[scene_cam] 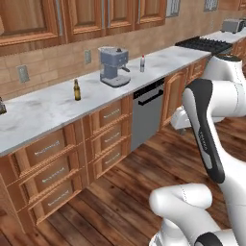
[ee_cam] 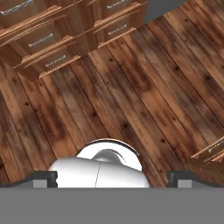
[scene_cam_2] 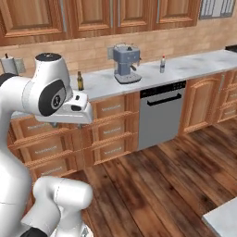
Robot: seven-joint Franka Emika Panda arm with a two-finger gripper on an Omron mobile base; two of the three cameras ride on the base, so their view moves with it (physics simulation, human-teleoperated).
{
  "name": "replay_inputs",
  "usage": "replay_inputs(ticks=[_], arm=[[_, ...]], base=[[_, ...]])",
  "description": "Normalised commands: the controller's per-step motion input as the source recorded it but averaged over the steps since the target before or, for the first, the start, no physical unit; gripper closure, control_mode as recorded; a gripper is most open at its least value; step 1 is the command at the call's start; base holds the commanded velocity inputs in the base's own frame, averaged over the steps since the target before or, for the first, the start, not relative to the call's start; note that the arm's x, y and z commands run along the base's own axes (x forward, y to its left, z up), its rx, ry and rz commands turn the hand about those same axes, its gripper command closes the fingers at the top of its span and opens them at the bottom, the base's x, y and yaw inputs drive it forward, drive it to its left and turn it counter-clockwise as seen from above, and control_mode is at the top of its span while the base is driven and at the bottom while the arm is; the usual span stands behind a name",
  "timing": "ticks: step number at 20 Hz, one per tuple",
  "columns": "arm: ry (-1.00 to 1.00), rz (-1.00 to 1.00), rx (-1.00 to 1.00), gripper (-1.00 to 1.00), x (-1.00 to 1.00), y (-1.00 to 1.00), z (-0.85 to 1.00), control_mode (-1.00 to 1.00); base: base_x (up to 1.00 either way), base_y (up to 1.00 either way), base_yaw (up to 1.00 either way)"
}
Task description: Place the drinks on the dining counter in a tight cluster.
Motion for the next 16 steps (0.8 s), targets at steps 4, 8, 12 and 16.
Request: replay_inputs(ticks=[4,8,12,16], arm=[[0.0,0.0,0.0,-1.0,0.0,0.0,0.0,1.0],[0.0,0.0,0.0,-1.0,0.0,0.0,0.0,1.0],[0.0,0.0,0.0,-1.0,0.0,0.0,0.0,1.0],[0.0,0.0,0.0,-1.0,0.0,0.0,0.0,1.0]], base=[[0.84,0.0,0.18],[0.94,0.19,0.18],[1.0,0.39,0.23],[0.96,0.05,0.32]])
